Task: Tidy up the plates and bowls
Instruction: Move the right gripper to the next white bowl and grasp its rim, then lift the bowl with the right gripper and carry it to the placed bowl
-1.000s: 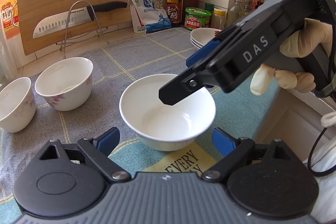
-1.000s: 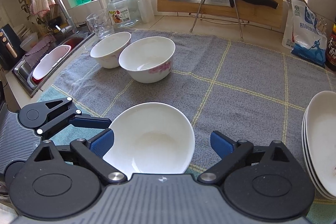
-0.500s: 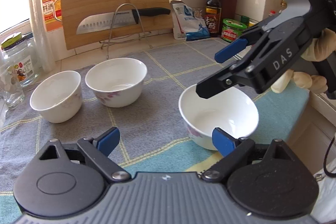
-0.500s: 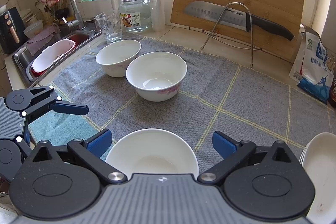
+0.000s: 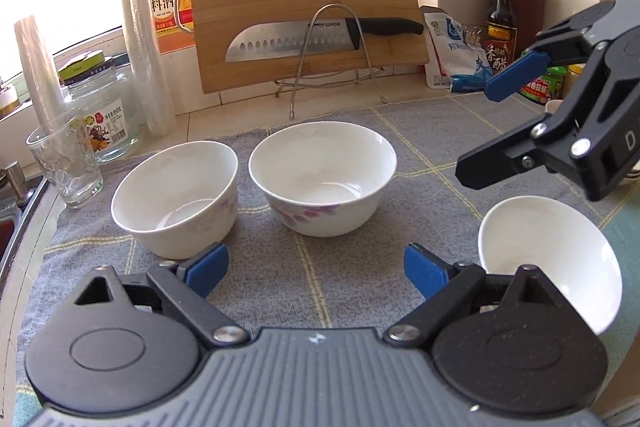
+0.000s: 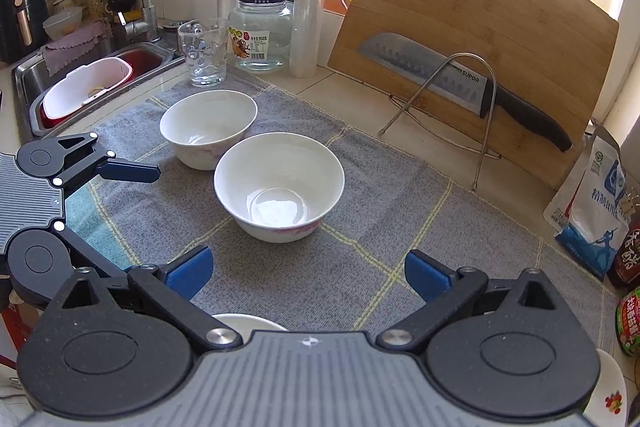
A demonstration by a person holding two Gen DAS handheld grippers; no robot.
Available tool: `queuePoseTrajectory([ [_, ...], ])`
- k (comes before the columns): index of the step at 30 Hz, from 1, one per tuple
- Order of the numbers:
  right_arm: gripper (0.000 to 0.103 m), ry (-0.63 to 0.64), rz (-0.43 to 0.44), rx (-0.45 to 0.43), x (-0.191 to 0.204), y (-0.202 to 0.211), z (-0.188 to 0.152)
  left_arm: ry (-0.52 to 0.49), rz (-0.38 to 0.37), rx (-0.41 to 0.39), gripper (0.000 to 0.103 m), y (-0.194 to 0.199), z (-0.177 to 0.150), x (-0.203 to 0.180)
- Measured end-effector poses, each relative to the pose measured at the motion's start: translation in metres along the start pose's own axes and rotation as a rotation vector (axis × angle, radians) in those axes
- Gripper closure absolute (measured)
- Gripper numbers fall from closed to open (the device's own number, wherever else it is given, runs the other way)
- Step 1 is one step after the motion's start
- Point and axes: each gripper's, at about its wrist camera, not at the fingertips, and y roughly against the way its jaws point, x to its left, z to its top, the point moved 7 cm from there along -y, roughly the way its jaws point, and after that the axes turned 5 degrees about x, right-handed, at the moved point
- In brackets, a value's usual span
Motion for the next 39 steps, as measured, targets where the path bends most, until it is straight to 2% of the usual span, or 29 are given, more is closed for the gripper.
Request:
queuePoseTrajectory([
  [6,0.000,0.000,0.053,0.006,-0.006,-0.017,0.014,0.011,-0.014,0.006,0.009,-0.018,0.006,-0.002],
  [14,0.001,-0.007,0.165,0.033,-0.012,-0.049,0.033,0.004,-0.024,0.013,0.010,-0.036,0.015,-0.003],
  [22,0.003,-0.007,0.212,0.066,-0.017,-0.079,0.045,0.002,-0.038,0.021,0.012,-0.048,0.020,-0.005],
  [31,0.016,-0.015,0.265,0.082,-0.017,-0.095,0.051,0.010,-0.048,0.009,0.019,-0.051,0.023,-0.005],
  [39,0.028,-0.032,0.295,0.092,-0.016,-0.104,0.054,0.016,-0.049,0.007,0.020,-0.052,0.022,-0.003],
])
